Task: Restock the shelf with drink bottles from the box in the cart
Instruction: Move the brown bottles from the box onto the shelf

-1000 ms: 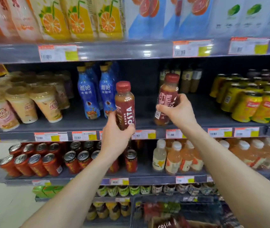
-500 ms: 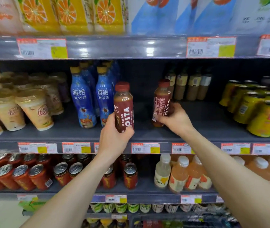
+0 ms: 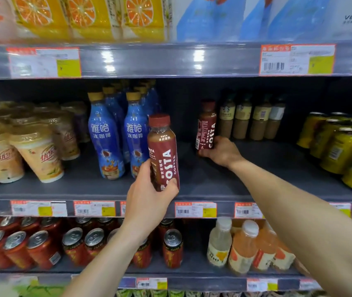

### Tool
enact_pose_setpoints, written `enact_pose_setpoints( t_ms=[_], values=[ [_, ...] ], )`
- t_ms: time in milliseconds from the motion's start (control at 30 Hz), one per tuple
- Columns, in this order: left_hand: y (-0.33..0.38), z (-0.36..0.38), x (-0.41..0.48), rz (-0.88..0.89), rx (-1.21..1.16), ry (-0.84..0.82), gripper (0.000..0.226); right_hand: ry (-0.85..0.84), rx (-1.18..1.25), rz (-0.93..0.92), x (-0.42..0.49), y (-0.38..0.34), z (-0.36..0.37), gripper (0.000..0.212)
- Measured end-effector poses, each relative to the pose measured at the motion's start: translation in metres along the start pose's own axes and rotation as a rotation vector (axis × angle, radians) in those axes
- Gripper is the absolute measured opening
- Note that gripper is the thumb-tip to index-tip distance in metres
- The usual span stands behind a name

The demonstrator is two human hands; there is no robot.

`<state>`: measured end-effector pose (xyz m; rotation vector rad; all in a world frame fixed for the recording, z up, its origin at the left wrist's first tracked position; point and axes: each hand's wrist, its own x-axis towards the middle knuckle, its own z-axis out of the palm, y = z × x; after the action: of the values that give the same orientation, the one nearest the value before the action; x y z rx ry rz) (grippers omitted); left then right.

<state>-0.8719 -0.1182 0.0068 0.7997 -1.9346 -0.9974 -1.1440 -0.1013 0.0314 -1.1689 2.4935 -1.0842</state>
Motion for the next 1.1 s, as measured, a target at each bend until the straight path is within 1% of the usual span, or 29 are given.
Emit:
enact_pose_setpoints(
  t_ms=[233, 400, 567, 667, 800, 933, 1100],
  values=[
    [-0.003, -0.004, 0.006, 0.027, -0.023, -0.032, 0.046, 0.042, 0.006, 0.073, 0.051, 0.008, 0.006, 0.058],
    [0.000, 0.005, 0.024, 0.025, 0.008, -0.055, 0.039, 0.041, -0.006, 0.078, 0.062, 0.016, 0.003, 0.062],
    [0.010, 0.034, 0.068, 0.030, 0.128, -0.118, 0.042, 0.042, 0.025, 0.076, 0.061, 0.024, 0.001, 0.061],
    [0.010, 0.054, 0.103, -0.010, 0.131, -0.152, 0.042, 0.044, 0.033, 0.051, 0.060, 0.026, 0.002, 0.057],
    [0.001, 0.071, 0.140, -0.077, 0.105, -0.201, 0.051, 0.050, 0.059, 0.028, 0.060, 0.030, 0.003, 0.058],
    [-0.003, 0.082, 0.164, -0.120, 0.097, -0.171, 0.061, 0.048, 0.078, 0.028, 0.062, 0.033, 0.005, 0.060],
    [-0.008, 0.097, 0.178, -0.167, 0.108, -0.105, 0.059, 0.061, 0.025, 0.001, 0.063, 0.032, 0.008, 0.059]
  ],
)
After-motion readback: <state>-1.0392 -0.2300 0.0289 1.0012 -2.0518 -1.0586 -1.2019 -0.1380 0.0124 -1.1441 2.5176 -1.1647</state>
